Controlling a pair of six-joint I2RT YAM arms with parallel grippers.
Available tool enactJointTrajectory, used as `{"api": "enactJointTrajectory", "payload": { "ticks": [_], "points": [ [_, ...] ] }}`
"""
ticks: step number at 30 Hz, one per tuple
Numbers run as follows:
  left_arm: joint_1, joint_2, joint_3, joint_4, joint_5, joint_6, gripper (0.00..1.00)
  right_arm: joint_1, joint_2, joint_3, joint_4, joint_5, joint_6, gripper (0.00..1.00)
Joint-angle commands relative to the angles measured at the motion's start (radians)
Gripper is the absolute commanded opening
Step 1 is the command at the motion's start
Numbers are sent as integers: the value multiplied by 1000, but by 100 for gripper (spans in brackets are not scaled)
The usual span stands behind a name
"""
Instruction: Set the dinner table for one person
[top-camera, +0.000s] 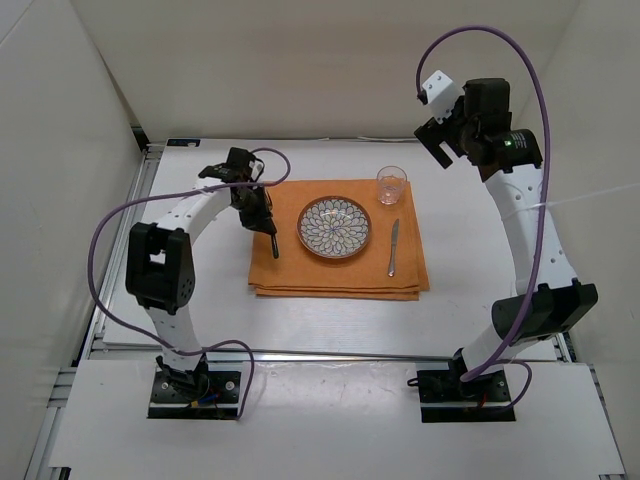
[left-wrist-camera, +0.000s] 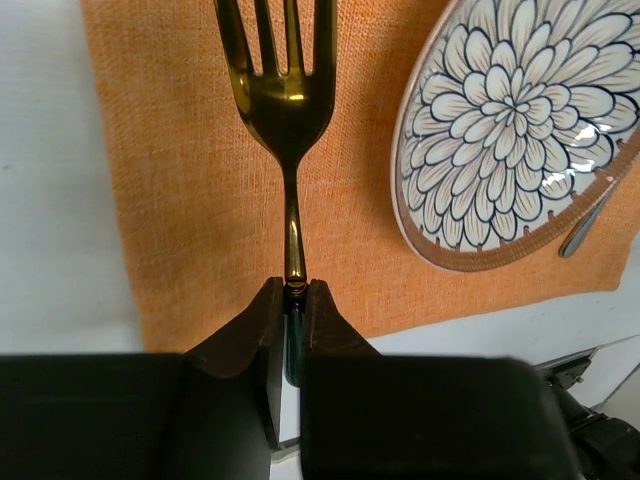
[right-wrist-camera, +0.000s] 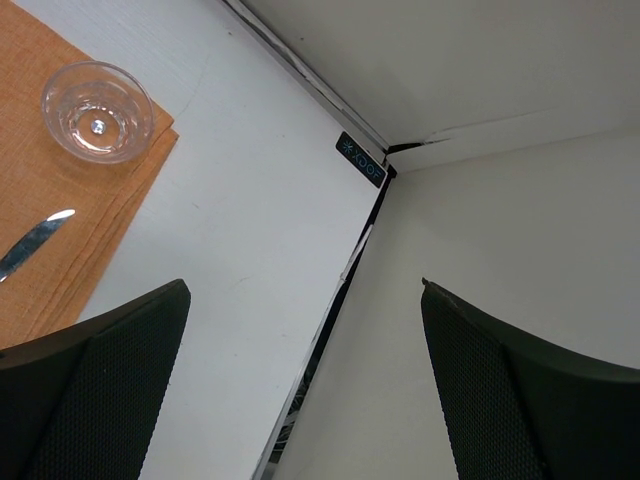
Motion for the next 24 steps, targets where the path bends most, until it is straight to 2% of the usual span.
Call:
{"api": "enactJointTrajectory", "payload": {
  "ticks": [1,4,11,24],
  "points": [
    [-18,33,57,17,36,-30,10,1,-45,-2,39,12,3,100],
    [-36,61,57,17,36,-52,10,1,-45,-2,39,12,3,100],
    [-46,70,-62,37,36,-61,10,1,-45,8,39,12,-6,100],
    [-46,192,11,46,8,-21,10,1,-45,6,39,12,-6,100]
  ]
}}
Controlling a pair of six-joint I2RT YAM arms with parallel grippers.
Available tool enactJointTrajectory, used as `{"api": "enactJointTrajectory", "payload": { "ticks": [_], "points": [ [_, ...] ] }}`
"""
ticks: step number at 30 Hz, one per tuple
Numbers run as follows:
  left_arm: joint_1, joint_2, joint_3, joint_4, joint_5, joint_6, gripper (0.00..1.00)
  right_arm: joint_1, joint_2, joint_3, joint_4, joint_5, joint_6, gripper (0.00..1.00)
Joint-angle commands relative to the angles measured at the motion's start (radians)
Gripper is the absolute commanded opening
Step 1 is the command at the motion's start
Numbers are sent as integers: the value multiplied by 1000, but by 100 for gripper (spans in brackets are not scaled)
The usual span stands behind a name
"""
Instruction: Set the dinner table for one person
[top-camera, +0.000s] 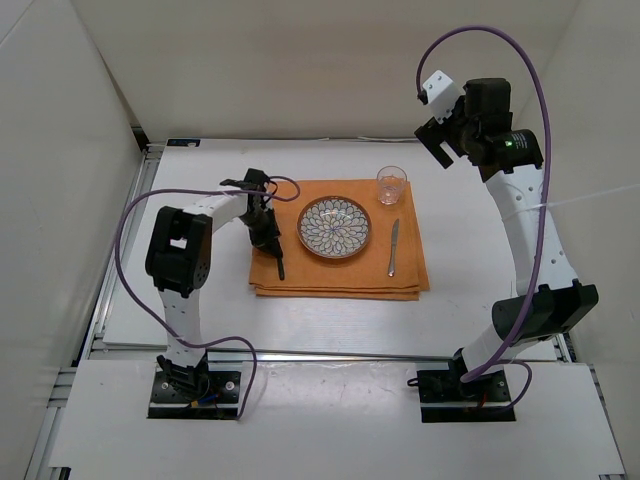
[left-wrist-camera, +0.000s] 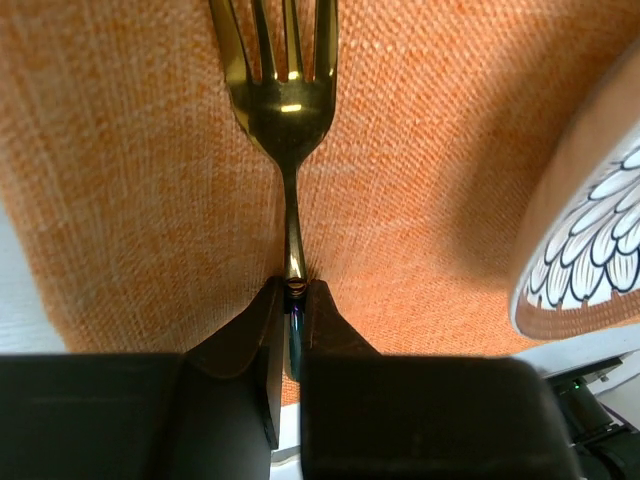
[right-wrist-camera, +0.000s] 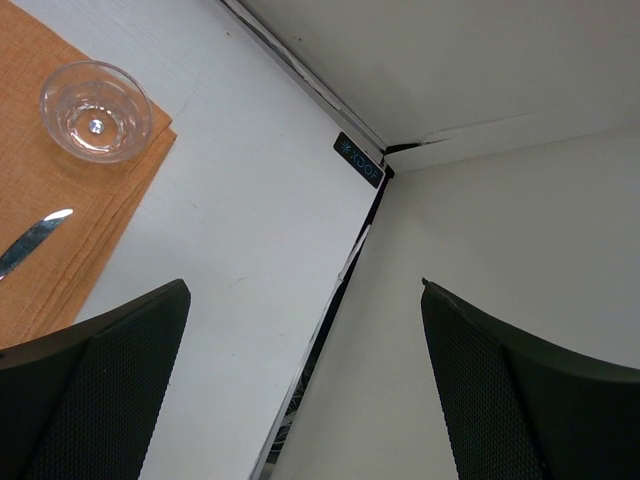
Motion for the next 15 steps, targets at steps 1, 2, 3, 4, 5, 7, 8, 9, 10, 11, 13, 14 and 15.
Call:
{"api": "enactJointTrajectory", "payload": {
  "ticks": [1,2,3,4,5,7,8,9,10,11,13,14,15],
  "points": [
    [-1,4,50,23,-8,13,10,1,-39,6,38,11,-2,100],
    [-1,4,61,23,-8,13,10,1,-39,6,38,11,-2,100],
    [-1,15,61,23,-8,22,10,1,-39,-3,38,11,-2,100],
    [-1,15,70,23,-8,22,10,1,-39,-3,38,11,-2,100],
    [-1,15,70,23,-8,22,10,-9,-39,-3,38,11,-2,100],
    [-1,15,79,23,-8,31,10,-9,-39,-12,38,11,8,100],
    [-1,15,80,23,-8,31,10,-9,-39,-12,38,11,8,100],
    [-1,15,80,23,-8,31,10,-9,-39,-12,38,11,8,100],
    [-1,15,80,23,-8,31,10,-9,-39,-12,38,11,8,100],
    [-1,15,80,23,-8,31,10,-9,-39,-12,38,11,8,100],
    [-1,15,69,23,-8,31,10,-9,-39,-12,38,11,8,100],
    [-1,15,69,23,-8,31,10,-9,-39,-12,38,11,8,100],
    [-1,6,57,23,-8,31,10,-9,-39,-12,38,2,8,100]
  ]
}}
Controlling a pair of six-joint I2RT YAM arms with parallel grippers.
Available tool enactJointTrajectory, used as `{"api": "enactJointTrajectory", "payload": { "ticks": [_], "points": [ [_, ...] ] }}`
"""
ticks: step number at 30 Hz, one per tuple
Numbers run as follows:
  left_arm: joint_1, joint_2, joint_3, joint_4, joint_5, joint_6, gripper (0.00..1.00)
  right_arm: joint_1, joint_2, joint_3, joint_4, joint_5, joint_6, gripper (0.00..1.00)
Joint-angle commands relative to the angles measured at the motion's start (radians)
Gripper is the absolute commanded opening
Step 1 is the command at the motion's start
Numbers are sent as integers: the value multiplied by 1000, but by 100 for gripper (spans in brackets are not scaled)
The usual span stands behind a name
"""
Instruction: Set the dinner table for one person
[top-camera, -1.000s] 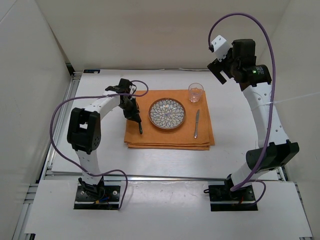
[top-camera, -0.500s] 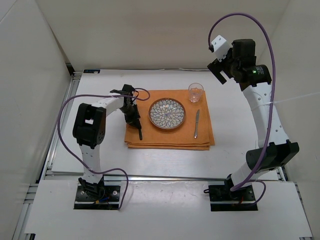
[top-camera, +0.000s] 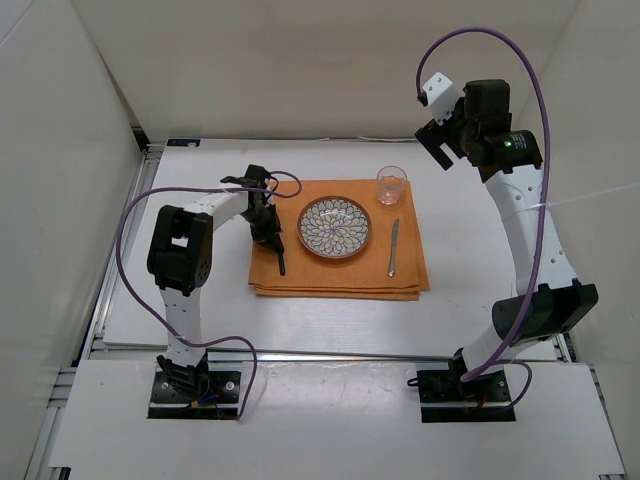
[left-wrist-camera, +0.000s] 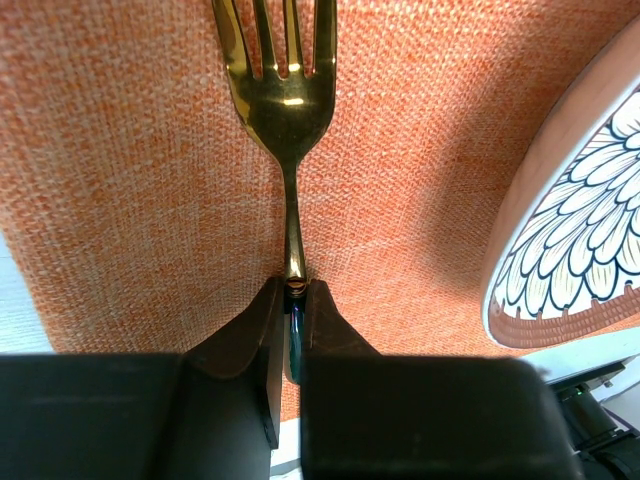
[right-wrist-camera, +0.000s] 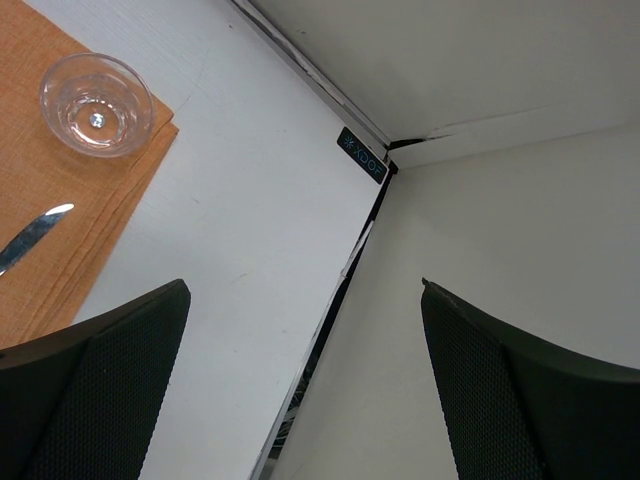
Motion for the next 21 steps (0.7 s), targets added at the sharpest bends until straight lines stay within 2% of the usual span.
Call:
{"api": "enactJointTrajectory", "payload": {
  "ticks": [1,10,12,14,18,21],
  "points": [
    [-1,-28,11,14,-8,10,10,-6,-39,1,39,3,7,100],
    [-1,-38,-28,14,-8,1,10,-6,-39,1,39,3,7,100],
    [-11,-38,-17,14,-8,1,16,-6,-39,1,39,3,7,100],
    [-11,-38,-8,14,-17,-8,29,-6,-39,1,39,3,7,100],
    [-11,-61,3,4,-29,-8,44,-6,-39,1,39,3,7,100],
    [-11,-79,14,4,-52,-17,73,-6,-39,1,39,3,7,100]
  ]
}}
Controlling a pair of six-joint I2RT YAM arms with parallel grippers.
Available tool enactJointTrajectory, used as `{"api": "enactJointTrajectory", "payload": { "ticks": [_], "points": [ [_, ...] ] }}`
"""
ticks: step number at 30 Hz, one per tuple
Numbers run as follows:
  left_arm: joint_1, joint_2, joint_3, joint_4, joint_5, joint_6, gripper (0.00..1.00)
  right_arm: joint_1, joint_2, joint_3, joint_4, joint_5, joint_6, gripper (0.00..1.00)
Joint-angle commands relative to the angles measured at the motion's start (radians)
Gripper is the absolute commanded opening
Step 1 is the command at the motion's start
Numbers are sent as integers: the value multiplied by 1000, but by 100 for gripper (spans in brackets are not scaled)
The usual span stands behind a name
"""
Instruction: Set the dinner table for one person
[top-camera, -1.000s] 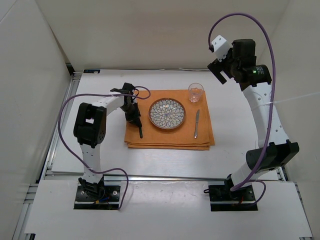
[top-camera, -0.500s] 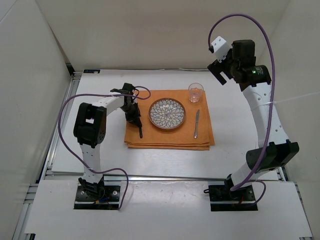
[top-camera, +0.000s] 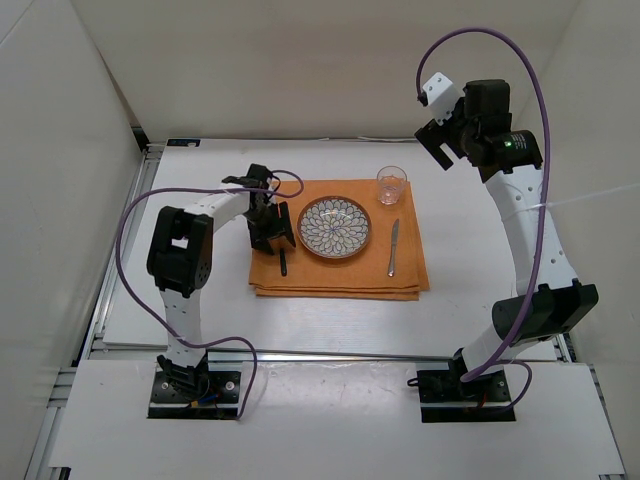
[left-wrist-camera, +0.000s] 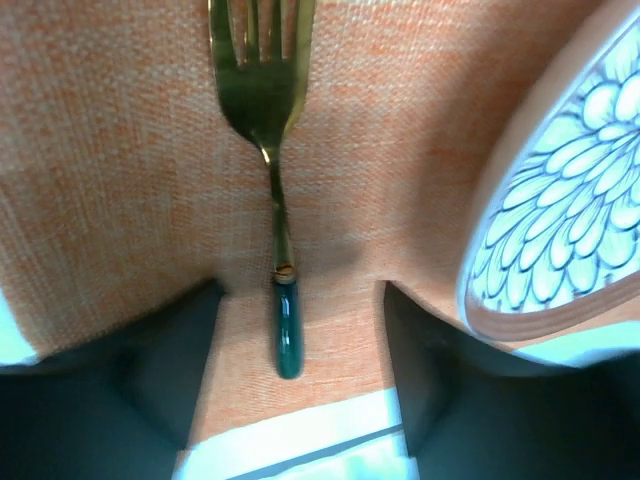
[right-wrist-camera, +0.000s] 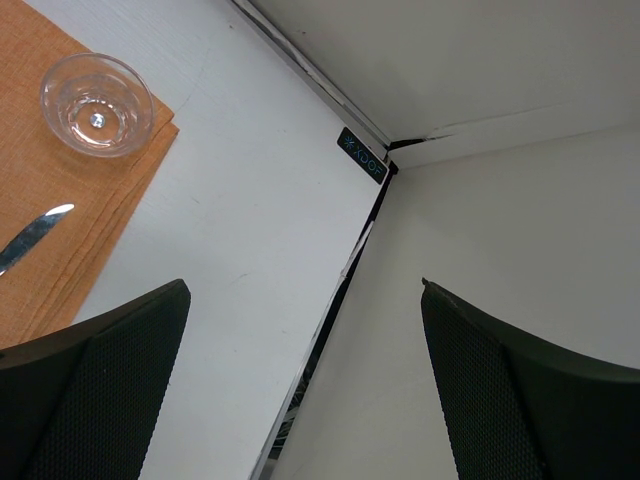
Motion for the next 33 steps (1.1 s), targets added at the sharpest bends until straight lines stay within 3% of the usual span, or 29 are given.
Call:
{"api": "enactJointTrajectory", "payload": {
  "ticks": [1,2,10,14,20,26,33],
  "points": [
    [-5,-71,31,-6,-70,-10,81,-6,-38,1,39,-8,7,100],
    [6,-82,31,-6,-83,-10,85,-6,-38,1,39,-8,7,100],
    [55,-195,-8,-15,-112,1,91,-6,-9,36,39,-8,16,100],
    [104,-287,6,-35,-112,73,97,-15,-9,36,39,-8,26,100],
    [279,-421,3,-35,-179,212,100,-153,34,4,-113,-26,130,100],
    [446,-412,15,-101,-222,401,100,-337,34,-103,-132,-52,162,100],
    [531,-504,-63,-52,-213,457,100,-430,-1,-206,-121,-103,202,100]
  ]
}}
